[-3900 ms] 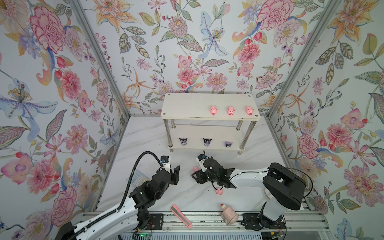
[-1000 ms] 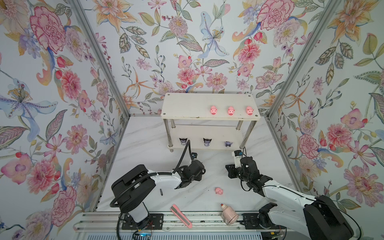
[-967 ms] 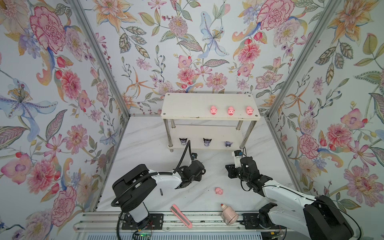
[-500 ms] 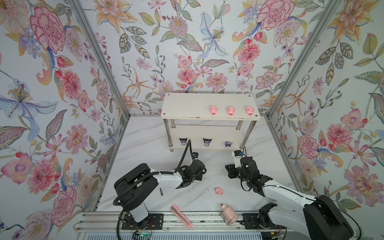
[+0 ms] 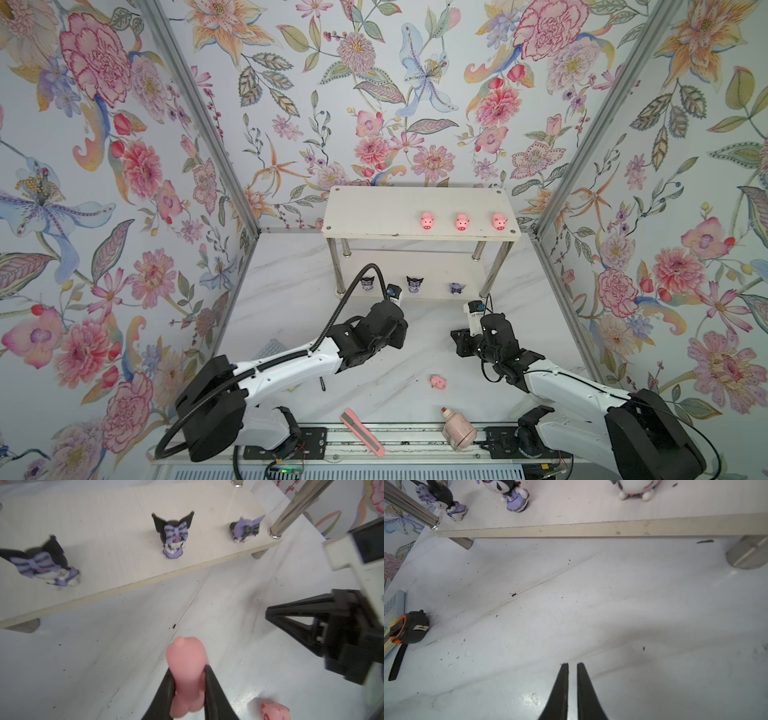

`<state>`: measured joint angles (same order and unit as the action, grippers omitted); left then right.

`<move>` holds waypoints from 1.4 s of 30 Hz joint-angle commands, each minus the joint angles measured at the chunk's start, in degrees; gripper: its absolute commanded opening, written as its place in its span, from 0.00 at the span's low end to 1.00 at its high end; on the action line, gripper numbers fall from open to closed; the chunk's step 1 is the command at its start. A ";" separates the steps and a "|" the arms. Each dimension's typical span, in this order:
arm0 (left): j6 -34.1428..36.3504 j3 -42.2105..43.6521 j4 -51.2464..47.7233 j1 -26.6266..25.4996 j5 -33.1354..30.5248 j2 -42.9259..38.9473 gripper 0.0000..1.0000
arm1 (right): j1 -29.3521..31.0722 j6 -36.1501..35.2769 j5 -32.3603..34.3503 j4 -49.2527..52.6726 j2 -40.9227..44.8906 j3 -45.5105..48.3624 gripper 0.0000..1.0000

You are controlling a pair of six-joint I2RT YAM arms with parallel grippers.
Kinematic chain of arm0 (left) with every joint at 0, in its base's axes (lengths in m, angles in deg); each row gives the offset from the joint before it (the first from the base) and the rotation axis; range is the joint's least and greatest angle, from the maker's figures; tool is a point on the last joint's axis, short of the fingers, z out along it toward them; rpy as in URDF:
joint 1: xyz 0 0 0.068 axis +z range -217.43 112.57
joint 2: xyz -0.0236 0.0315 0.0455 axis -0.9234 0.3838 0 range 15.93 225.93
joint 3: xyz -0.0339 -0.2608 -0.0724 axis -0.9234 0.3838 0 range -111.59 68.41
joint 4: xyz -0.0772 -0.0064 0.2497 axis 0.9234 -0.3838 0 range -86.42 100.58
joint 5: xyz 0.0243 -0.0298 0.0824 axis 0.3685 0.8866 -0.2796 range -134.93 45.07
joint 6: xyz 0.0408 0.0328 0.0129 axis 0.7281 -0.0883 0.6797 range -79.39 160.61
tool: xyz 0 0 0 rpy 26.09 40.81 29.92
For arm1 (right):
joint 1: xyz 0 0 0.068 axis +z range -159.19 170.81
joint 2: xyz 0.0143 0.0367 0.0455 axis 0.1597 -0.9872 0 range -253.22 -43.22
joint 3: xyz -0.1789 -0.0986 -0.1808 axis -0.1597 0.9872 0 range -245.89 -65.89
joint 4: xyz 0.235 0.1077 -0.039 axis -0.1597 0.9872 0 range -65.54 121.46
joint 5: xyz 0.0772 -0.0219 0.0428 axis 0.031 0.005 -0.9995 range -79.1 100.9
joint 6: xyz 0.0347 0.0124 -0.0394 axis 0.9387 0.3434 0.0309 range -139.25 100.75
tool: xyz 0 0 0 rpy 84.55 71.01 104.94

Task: Place and organize the plastic toys onto the shelf
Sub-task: 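Lift the pink pig with the left gripper up over the upper shelf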

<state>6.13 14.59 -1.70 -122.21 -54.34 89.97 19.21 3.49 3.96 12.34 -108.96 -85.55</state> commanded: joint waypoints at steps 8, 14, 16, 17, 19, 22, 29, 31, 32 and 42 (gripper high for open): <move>12.29 -30.20 -30.32 1.70 -7.10 -0.06 0.26 | -0.28 0.99 -1.94 -1.76 -3.39 -0.75 0.11; 17.32 -46.99 -37.53 9.14 -3.80 7.90 0.25 | -0.36 0.92 -1.89 -1.19 -2.50 -0.77 0.11; 18.56 -51.25 -38.90 12.15 -1.91 10.58 0.25 | -0.41 0.90 -1.85 -0.96 -2.10 -0.65 0.11; 19.07 -52.88 -39.26 13.21 -1.24 11.68 0.24 | -0.45 0.96 -1.79 -0.98 -1.92 -0.66 0.11; 19.86 -56.86 -39.45 15.28 0.42 14.16 0.24 | -0.45 0.99 -1.81 -0.89 -1.76 -0.55 0.11; 20.74 -63.63 -40.46 17.09 2.55 19.48 0.24 | -0.54 0.99 -1.94 -0.77 -1.52 -0.55 0.11; 20.57 -74.10 -42.67 18.85 7.17 28.21 0.24 | -0.78 1.07 -1.99 -0.19 -1.04 -0.64 0.11; 19.96 -74.04 -42.59 19.20 7.70 29.41 0.23 | -0.80 1.01 -1.94 -0.01 -0.76 -0.64 0.11; 19.82 -73.88 -42.49 19.19 7.59 29.77 0.23 | -0.89 1.00 -1.97 0.08 -0.60 -0.64 0.11; 18.91 -76.39 -41.34 19.48 7.75 33.22 0.23 | -1.06 1.16 -2.23 0.34 -0.35 -0.65 0.12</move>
<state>25.62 -59.98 -42.35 -103.42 -47.65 121.37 18.45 4.12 2.25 11.78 -110.16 -85.55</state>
